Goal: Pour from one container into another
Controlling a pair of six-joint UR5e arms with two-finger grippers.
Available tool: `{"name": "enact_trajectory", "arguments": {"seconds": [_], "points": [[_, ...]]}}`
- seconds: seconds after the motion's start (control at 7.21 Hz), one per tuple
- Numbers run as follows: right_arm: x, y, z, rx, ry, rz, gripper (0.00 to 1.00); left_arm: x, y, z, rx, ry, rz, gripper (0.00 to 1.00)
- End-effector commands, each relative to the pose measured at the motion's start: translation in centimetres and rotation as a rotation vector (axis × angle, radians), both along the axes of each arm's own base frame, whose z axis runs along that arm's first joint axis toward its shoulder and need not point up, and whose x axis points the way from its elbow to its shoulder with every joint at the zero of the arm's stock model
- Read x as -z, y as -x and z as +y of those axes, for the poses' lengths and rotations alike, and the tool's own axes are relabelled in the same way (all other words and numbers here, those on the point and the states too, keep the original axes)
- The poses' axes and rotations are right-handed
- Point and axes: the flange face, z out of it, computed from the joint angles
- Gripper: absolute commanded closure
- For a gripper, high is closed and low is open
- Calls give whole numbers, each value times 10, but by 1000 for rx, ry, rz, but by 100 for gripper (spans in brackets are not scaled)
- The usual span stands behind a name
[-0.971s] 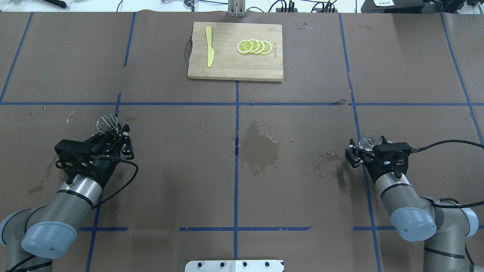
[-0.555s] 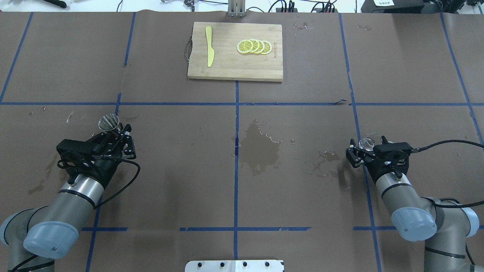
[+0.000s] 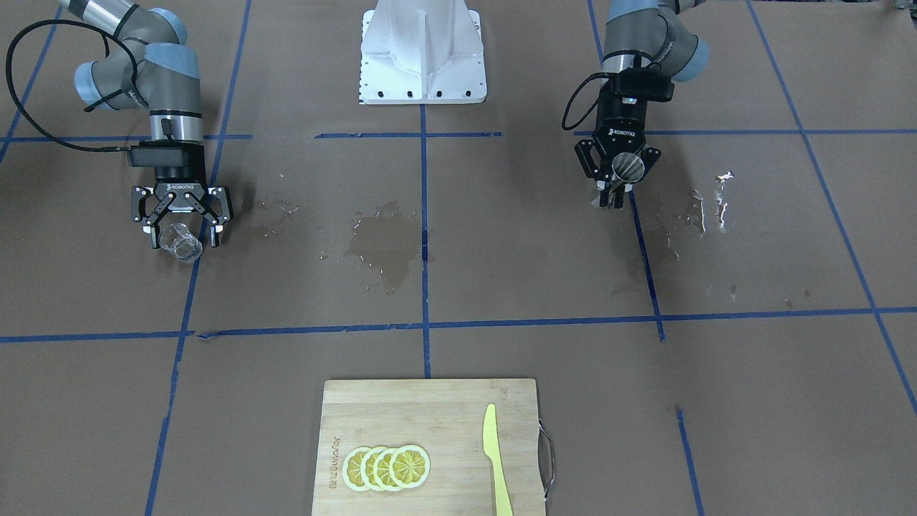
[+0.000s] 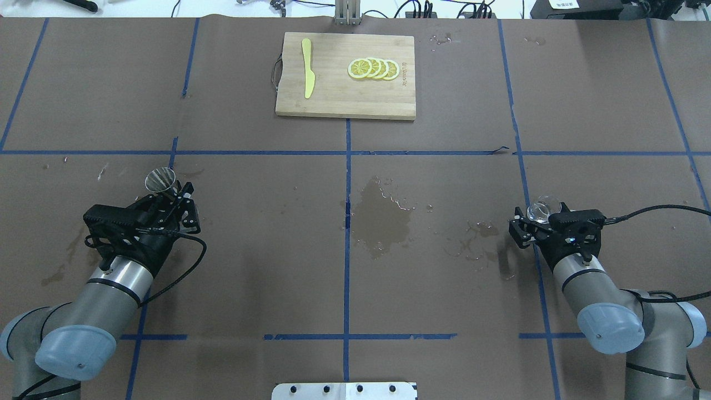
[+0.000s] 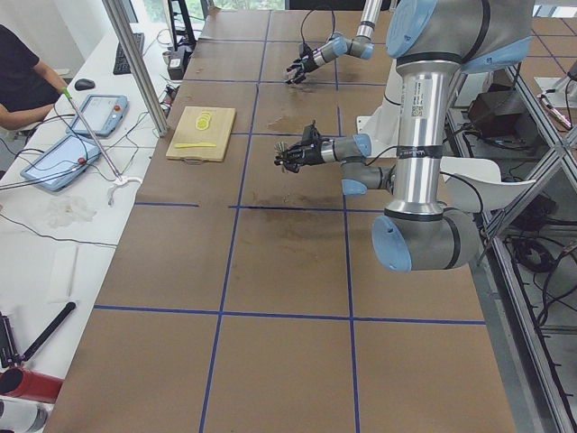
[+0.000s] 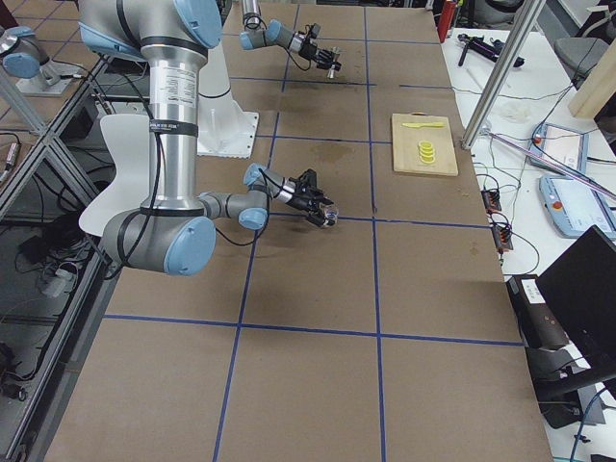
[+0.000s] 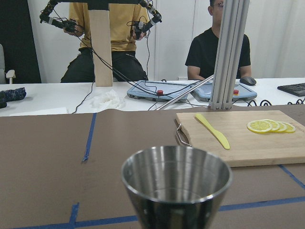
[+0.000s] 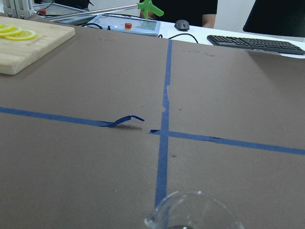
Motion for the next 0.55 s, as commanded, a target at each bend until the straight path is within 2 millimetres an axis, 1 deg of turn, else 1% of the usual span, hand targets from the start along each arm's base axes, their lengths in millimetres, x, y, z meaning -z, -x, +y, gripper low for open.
{"name": "enact_trajectory", "arguments": {"seconds": [0.0,0.14,0.28,0.42], "points": [[-3,-2,0,-1,5,3,1,0,0,0,0,0,0,100],[-2,-1,-1,0,5,1,3,-1,0,0,0,0,-1,100],[-2,-2,-1,-1,5,1,16,-1,0,0,0,0,-1,100],[-2,-2,-2,0,7,2,23,-1,0,0,0,0,-1,100]]}}
